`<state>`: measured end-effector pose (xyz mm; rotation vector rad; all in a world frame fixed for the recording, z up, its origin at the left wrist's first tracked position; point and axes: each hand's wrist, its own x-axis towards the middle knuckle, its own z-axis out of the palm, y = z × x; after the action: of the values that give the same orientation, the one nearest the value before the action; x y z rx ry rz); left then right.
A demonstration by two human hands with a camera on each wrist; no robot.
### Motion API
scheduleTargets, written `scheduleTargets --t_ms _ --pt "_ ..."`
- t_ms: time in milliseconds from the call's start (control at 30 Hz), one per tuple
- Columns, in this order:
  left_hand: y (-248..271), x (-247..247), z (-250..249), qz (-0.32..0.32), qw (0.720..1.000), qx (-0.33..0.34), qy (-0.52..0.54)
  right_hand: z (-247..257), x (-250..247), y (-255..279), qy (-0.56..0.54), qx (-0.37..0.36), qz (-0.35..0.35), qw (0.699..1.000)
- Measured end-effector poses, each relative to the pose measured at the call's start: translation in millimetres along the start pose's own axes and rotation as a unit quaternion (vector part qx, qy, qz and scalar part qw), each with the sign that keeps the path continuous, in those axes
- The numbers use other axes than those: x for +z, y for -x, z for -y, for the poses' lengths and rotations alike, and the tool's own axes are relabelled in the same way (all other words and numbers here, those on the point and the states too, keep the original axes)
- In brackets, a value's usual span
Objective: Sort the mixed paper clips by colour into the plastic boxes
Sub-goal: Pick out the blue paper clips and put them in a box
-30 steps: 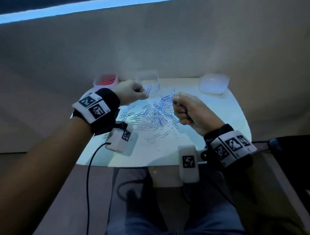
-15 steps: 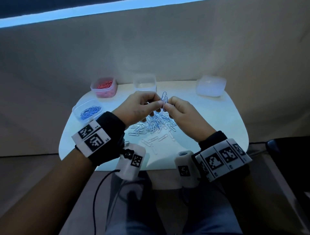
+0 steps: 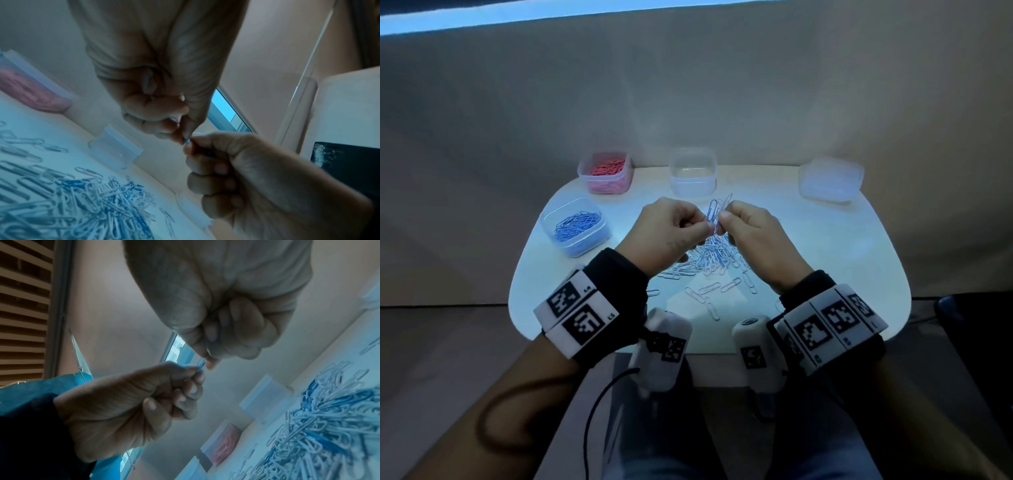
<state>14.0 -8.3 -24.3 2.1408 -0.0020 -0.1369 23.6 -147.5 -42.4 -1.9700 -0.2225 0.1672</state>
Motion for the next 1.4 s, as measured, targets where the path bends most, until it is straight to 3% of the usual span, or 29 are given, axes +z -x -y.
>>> scheduleTargets --t_ms 167,267,400,600,700,800,900,967,1067,1167,1233,1267,1333,1400 --pt "0.2 -8.3 5.5 0.002 0.999 -0.044 0.009 -1.7 -7.3 -18.8 0.0 0.027 -0.025 0.999" --pt "0.2 -11.0 9.0 0.014 0.998 -0.065 0.012 -2.9 -8.4 -24.4 -0.013 0.065 0.043 0.997" --pt "-2.1 -12.9 9.3 0.034 0.995 -0.081 0.037 -0.9 -6.2 -24.4 -0.075 0.064 0.124 0.987" --pt "0.3 -8.1 5.3 0.024 0.995 -0.06 0.077 4.3 6.6 -18.7 -0.14 0.045 0.122 0.982" --pt "1.4 -1.3 2.1 -0.006 1.0 -0.007 0.02 3.2 13.7 -13.3 -0.194 0.067 0.108 0.973" --pt "1.2 -4.6 -2.6 0.012 1.0 0.015 0.019 -2.0 -1.4 -12.7 -0.287 0.12 0.027 0.95" --pt "-10.9 -19.2 1.2 0.022 1.0 -0.01 -0.019 -12.0 -35.0 -14.5 -0.373 0.182 -0.038 0.909" --pt "-24.6 -24.7 6.6 0.052 0.995 -0.044 -0.074 -17.5 -55.4 -16.6 -0.407 0.226 -0.034 0.884" --pt "-46.3 -21.5 11.0 0.129 0.984 -0.102 -0.073 -18.0 -74.3 -25.0 -0.418 0.271 0.037 0.866" --pt "-65.9 -12.2 12.8 0.135 0.981 -0.113 -0.08 -12.9 -83.1 -46.8 -0.271 0.269 0.1 0.919" --pt "-74.2 -3.5 11.5 0.119 0.98 -0.092 -0.132 -9.0 -80.8 -68.4 -0.043 0.201 0.127 0.97" --pt "-76.6 0.8 10.4 0.112 0.978 -0.081 -0.154 -6.4 -76.9 -78.9 0.09 0.153 0.138 0.974" --pt "-78.7 6.8 8.8 0.107 0.971 -0.071 -0.201 -3.1 -66.1 -98.0 0.326 0.04 0.146 0.933" --pt "-78.8 8.1 10.5 0.115 0.961 -0.072 -0.241 -0.9 -53.2 -109.6 0.435 -0.036 0.159 0.886"
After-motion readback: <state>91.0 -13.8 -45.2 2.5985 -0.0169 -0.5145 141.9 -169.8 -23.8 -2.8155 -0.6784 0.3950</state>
